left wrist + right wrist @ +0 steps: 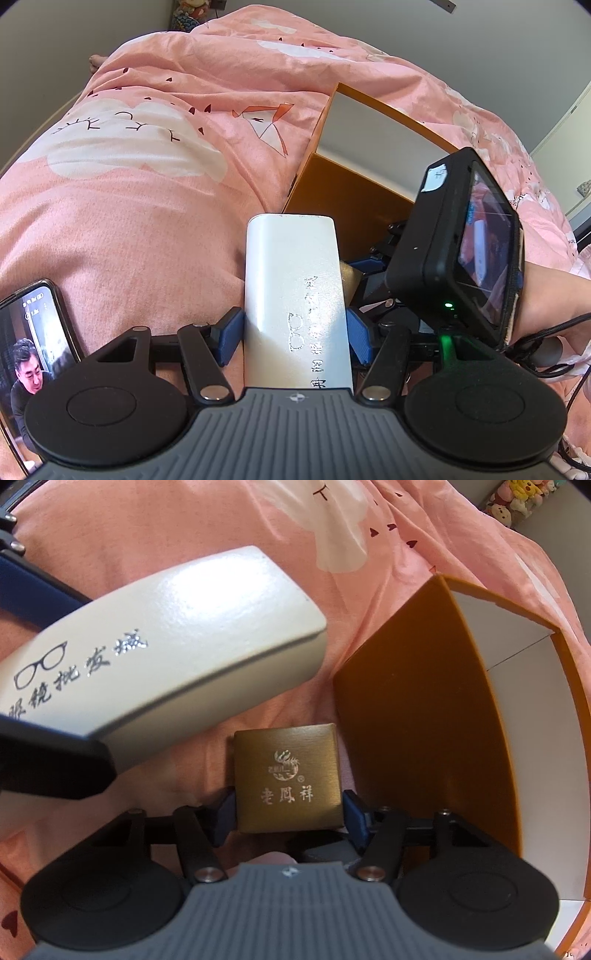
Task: Organize objects
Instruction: 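Lift the white glasses case with the left tool while the right tool lifts the gold box, then lower the glasses case into the orange box with the left tool while the right tool carries the gold box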
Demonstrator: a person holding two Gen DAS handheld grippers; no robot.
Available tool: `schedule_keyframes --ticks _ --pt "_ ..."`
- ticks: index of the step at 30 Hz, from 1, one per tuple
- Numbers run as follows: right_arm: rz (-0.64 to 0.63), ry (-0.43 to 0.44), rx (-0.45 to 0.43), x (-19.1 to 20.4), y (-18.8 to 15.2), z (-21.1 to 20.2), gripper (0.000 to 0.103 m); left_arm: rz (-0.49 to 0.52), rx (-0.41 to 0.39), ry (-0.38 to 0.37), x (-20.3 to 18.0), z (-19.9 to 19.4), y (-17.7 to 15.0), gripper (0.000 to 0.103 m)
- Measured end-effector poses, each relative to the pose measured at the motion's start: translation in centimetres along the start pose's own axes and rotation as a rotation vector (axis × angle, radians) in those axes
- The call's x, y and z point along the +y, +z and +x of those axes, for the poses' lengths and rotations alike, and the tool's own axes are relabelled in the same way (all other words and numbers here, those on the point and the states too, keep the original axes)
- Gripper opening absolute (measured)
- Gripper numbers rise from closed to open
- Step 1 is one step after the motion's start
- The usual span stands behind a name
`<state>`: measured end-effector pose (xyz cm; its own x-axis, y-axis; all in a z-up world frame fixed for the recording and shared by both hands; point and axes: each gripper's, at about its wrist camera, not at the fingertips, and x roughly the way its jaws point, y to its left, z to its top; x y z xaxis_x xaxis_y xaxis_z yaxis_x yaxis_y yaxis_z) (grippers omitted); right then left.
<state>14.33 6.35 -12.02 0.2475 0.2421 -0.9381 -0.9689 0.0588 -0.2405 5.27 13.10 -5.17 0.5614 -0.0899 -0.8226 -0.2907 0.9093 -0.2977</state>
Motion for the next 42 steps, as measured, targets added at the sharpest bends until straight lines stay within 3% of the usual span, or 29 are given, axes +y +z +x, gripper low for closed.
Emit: schedule_keyframes --ticks 7,14,16,19,28,34,42 --pt "0.000 -0.008 -0.069 -0.4 -0.3 -3.1 0.061 0.009 -0.036 -0.013 -0.7 -0.8 0.1 0.068" --pt "0.000 -0.004 -0.181 -0.8 -2.3 -9.0 0.061 0.048 -0.110 -0.033 -2.7 -2.9 0.9 0.068" --pt "0.003 -0.014 -0.208 -0.4 -1.5 -9.5 0.061 0.063 -0.128 -0.037 -3.2 -3.5 1.1 0.068" --pt "0.014 -0.042 -0.245 -0.2 -3.0 -12.7 0.061 0.081 -0.148 -0.033 -3.8 -4.0 1.8 0.068" --pt "0.117 -0.135 -0.347 -3.7 -4.8 -17.9 0.060 0.195 -0.198 -0.013 -6.4 -4.2 5.5 0.068" --pt "0.215 -0.189 -0.375 -7.8 -5.6 -18.3 0.060 0.295 -0.224 -0.021 -9.3 -2.9 9.2 0.068" --pt "0.434 -0.152 -0.347 -14.3 -7.3 -15.3 0.060 0.308 -0.143 -0.099 -11.0 3.5 14.7 0.068"
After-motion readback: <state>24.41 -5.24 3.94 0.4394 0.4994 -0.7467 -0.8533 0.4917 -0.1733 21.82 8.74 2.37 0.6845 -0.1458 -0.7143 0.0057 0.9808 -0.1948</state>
